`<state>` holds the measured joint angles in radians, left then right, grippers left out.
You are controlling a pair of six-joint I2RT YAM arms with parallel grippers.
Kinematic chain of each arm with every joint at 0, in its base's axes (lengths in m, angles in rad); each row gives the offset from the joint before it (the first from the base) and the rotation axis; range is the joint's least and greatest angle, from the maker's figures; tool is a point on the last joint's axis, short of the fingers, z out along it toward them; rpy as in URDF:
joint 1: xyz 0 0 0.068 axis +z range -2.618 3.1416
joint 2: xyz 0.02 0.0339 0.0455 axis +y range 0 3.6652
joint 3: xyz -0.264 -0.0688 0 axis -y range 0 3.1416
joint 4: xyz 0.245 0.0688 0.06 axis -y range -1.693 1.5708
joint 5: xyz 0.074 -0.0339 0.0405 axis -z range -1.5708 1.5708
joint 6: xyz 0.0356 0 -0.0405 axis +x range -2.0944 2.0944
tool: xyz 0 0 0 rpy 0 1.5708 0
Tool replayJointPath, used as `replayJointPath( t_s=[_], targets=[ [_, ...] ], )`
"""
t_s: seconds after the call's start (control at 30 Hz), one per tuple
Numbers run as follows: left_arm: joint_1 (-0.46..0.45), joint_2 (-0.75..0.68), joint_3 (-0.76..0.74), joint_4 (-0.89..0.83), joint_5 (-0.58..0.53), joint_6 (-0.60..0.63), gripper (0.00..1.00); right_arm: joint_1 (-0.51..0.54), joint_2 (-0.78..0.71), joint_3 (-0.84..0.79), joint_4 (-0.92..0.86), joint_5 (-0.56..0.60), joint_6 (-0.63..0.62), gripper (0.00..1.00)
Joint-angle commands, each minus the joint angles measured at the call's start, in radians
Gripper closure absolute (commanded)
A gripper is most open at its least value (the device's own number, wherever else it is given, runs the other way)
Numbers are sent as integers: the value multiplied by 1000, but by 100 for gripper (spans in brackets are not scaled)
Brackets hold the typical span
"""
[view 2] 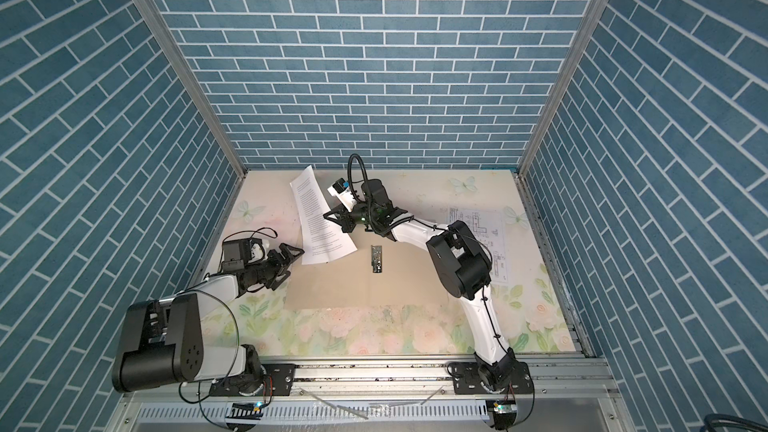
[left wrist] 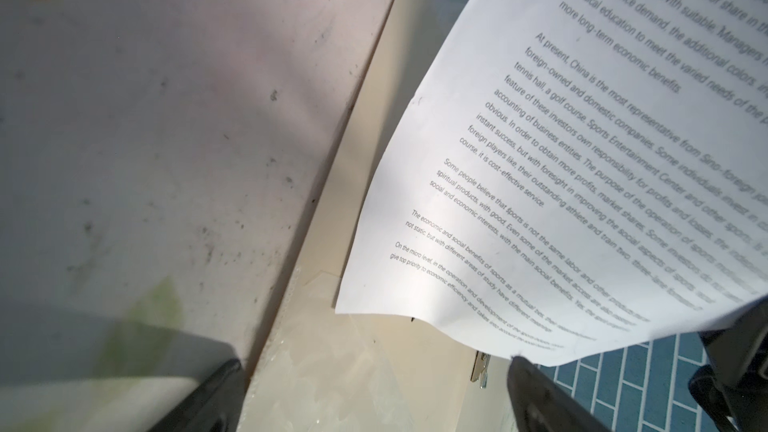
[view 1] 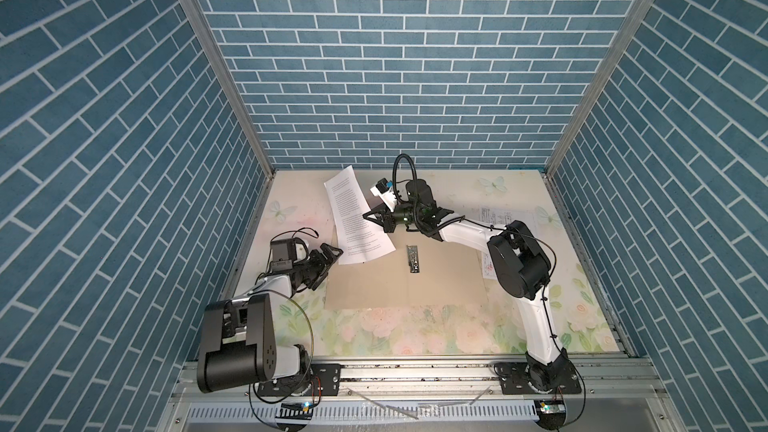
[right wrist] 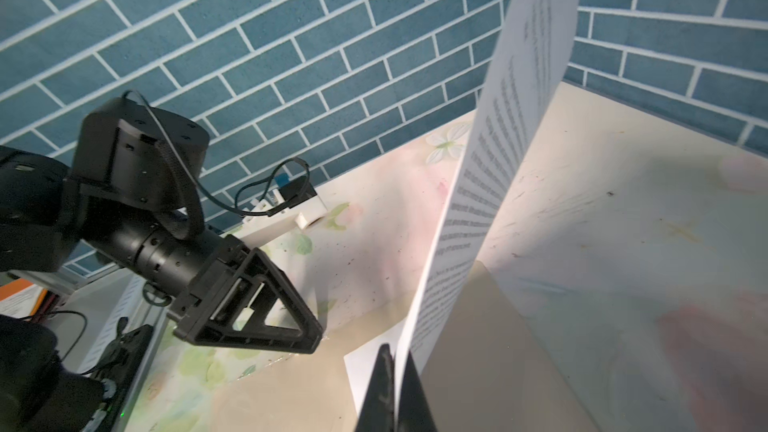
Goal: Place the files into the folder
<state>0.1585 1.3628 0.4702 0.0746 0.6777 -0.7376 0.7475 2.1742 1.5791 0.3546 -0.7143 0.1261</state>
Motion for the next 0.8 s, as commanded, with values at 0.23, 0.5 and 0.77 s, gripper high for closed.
replayJointPath(
  t_s=[0.23, 0.5, 0.77],
  targets=[
    [0, -45, -23, -68, -19, -2, 0, 14, -95, 7, -65, 44, -151, 100],
    [1, -34, -47, -26, -11, -25, 0, 44, -110, 40, -119, 39, -198, 100],
    [0, -33, -48, -19, -6, -25, 0, 59, -111, 45, -128, -4, -183, 100]
  ],
)
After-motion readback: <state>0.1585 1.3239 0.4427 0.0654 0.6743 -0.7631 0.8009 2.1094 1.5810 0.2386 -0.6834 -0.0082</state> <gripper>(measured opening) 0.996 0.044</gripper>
